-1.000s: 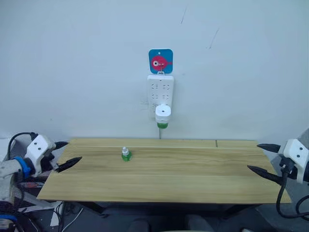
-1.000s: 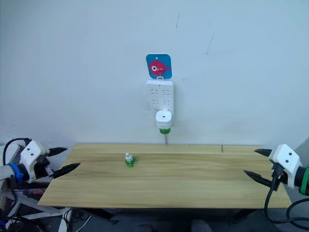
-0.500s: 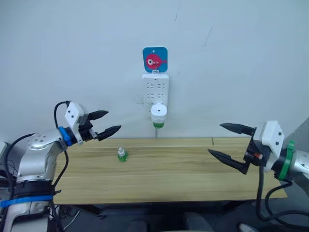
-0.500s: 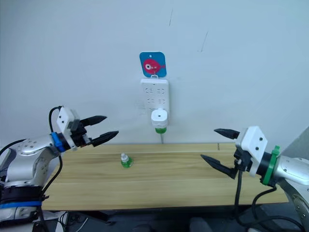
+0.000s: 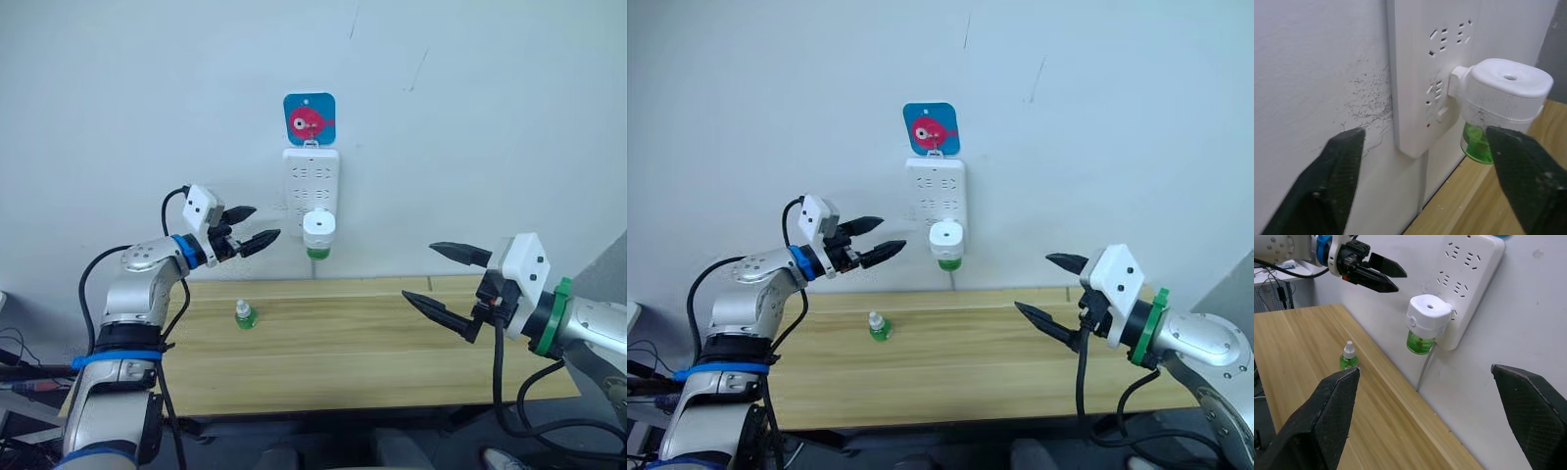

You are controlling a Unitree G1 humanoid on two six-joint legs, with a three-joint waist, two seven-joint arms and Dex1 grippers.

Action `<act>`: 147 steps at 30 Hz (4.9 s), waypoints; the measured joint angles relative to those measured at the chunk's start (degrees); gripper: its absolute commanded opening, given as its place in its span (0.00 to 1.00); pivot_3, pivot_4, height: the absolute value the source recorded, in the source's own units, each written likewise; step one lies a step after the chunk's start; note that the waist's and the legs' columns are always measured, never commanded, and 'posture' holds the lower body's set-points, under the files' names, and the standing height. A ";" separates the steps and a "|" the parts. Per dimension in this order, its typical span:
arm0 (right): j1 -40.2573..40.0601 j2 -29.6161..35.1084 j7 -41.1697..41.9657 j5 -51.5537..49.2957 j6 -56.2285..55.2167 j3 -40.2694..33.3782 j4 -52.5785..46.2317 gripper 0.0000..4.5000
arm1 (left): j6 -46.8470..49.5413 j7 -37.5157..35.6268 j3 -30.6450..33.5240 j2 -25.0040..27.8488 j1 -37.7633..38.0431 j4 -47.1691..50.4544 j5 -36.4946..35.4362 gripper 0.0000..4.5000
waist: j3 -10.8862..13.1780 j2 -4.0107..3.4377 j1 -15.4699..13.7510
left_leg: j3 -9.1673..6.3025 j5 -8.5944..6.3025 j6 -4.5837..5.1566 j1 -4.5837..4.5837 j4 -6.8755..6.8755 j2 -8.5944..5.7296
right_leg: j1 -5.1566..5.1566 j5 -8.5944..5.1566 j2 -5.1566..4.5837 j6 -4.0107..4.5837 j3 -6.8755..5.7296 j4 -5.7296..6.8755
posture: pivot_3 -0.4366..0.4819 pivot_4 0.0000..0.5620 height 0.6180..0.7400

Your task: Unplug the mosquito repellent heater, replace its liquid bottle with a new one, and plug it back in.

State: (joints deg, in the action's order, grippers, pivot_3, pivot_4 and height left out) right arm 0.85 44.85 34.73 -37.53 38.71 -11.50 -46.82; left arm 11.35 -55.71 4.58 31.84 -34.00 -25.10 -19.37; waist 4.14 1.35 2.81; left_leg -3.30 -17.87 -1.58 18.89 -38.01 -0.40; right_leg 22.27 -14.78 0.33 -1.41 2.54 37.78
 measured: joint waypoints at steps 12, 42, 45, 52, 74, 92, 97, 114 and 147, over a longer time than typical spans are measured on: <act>2.51 0.30 -1.47 -1.04 2.60 1.74 -1.32 1.00 | -6.99 -0.01 -1.36 -3.10 -6.85 -11.29 4.74 0.80 | 0.14 0.01 0.94 | -0.01 0.00 0.00 0.02 0.00 0.00 | 0.00 0.00 0.02 -0.01 0.00 -0.02 | 0.29 0.11 1.00; 2.24 1.38 -2.29 -4.61 6.33 3.77 -4.19 1.00 | -14.37 -13.23 -3.00 -5.22 -21.42 -32.82 10.46 0.68 | 0.88 0.44 2.79 | -0.45 -0.10 0.08 0.22 -0.04 -0.04 | 0.09 0.00 0.00 -0.24 -0.02 -0.13 | 0.24 0.12 1.00; 2.17 1.30 -2.49 -5.29 6.71 3.70 -4.16 1.00 | -13.42 -14.37 -2.54 -5.42 -21.72 -32.80 10.30 0.49 | 1.01 0.45 2.82 | -0.46 -0.10 0.08 0.23 -0.03 -0.04 | 0.09 0.00 0.00 -0.25 -0.02 -0.14 | 0.24 0.12 1.00; 2.94 -1.40 -4.65 -5.91 6.71 4.03 -3.04 1.00 | -11.67 -15.74 -1.93 -5.90 -21.89 -32.40 9.65 0.29 | 1.04 0.44 2.83 | -0.54 -0.11 0.07 0.28 -0.04 -0.04 | 0.09 -0.01 0.00 -0.25 -0.05 -0.16 | 0.24 0.13 1.00; 28.65 -38.38 -33.76 25.28 7.82 30.36 24.47 1.00 | -8.00 -14.54 -1.42 -6.92 -18.85 -24.40 7.84 0.29 | 1.03 0.32 3.85 | -1.10 -0.08 0.02 2.04 -0.70 -0.59 | 1.83 0.22 -0.85 0.06 -0.20 0.85 | 0.26 0.13 1.00; 31.06 -42.94 -31.72 28.59 7.07 27.23 32.22 0.65 | -6.76 -13.23 -1.31 -6.28 -17.37 -22.27 7.06 0.29 | 1.03 0.32 5.17 | -1.20 -0.07 0.04 2.03 -0.86 -0.98 | 1.82 0.19 -1.30 -0.01 -0.31 1.16 | 0.27 0.12 1.00; 31.15 -42.98 -30.79 28.39 10.11 26.08 30.15 0.65 | -7.33 -12.88 -1.44 -6.82 -17.35 -22.27 6.96 0.29 | 1.03 0.32 5.15 | -1.28 -0.07 0.03 2.05 -0.87 -0.99 | 1.82 0.19 -1.31 -0.01 -0.38 1.17 | 0.27 0.12 1.00; 29.11 -38.10 -27.15 23.75 26.95 20.42 11.64 0.65 | -12.01 -10.15 -1.26 -6.43 -15.90 -23.48 6.22 0.45 | 0.98 0.32 6.13 | -1.26 0.13 0.04 1.96 -0.94 -1.09 | 1.73 0.34 -1.37 -0.36 -0.34 1.21 | 0.24 0.12 1.00; 27.08 -53.70 -35.38 -2.84 29.79 -4.96 5.95 0.65 | -7.02 10.76 -5.30 -11.06 20.59 42.90 -1.74 1.00 | 1.33 -0.69 7.05 | -1.11 0.12 0.07 1.70 -0.90 -1.04 | 1.39 0.32 -1.25 -0.38 -0.14 1.14 | 0.23 0.12 1.00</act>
State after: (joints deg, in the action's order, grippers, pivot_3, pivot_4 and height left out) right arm 27.93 -8.85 -0.66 -40.38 68.50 -16.47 -40.87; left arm 4.33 -44.96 -0.72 20.78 -13.41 17.80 -21.11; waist 5.47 0.67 9.86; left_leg -4.41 -17.75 -1.52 20.59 -38.91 -1.45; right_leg 23.66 -14.46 -0.93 -1.78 2.41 38.93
